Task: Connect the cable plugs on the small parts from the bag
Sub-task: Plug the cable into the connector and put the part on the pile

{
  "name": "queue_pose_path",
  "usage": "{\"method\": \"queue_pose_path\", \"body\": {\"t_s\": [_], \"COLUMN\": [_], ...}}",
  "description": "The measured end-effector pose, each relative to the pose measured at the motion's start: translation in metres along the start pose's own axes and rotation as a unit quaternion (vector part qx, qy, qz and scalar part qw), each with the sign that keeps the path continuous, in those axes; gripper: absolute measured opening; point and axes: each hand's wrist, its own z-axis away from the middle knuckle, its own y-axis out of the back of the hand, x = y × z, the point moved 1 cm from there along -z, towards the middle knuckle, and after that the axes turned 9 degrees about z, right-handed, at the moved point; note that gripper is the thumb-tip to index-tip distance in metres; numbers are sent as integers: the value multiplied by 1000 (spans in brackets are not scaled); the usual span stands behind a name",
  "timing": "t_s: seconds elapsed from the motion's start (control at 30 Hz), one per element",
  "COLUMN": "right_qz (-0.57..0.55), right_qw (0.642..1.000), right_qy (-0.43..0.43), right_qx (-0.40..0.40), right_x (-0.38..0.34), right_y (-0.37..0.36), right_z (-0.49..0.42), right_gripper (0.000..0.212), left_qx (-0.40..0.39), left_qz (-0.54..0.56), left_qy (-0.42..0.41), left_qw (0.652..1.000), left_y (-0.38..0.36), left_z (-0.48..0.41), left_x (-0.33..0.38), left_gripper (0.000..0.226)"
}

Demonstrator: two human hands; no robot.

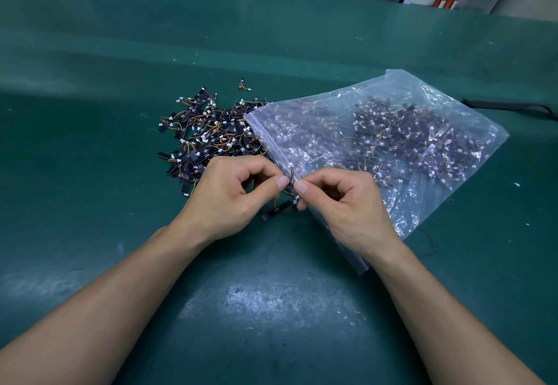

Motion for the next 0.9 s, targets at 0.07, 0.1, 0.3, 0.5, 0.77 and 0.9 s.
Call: {"method": "queue_pose_path", "body": {"t_s": [0.07,0.1,0.3,0.5,0.77,0.9], "right_qz": [-7,-7,-11,-7,-2,0], "right_qw": [1000,1000,1000,1000,1000,1000], "right_qy": [-4,-4,-5,-12,-16,-12], "right_qx": [-4,-5,-1,-1,4,16], "right_x": [0,0,-1,-2,-1,-2], "right_y": [0,0,-1,-1,0,0], "right_z": [0,0,0,0,0,0], "right_gripper": [15,14,16,15,13,14], "left_qx": [3,5,0,-10,-15,-20], "left_qz": [-7,-9,2,3,7,11], "left_qy": [-8,-12,-4,4,5,12], "left_qw": [1000,1000,1000,1000,1000,1000], "left_y": [0,0,0,0,0,0], "left_z": [0,0,0,1,1,2], "left_x": [0,0,-3,-3,-1,-1], "left_gripper": [16,18,19,12,9,13]}}
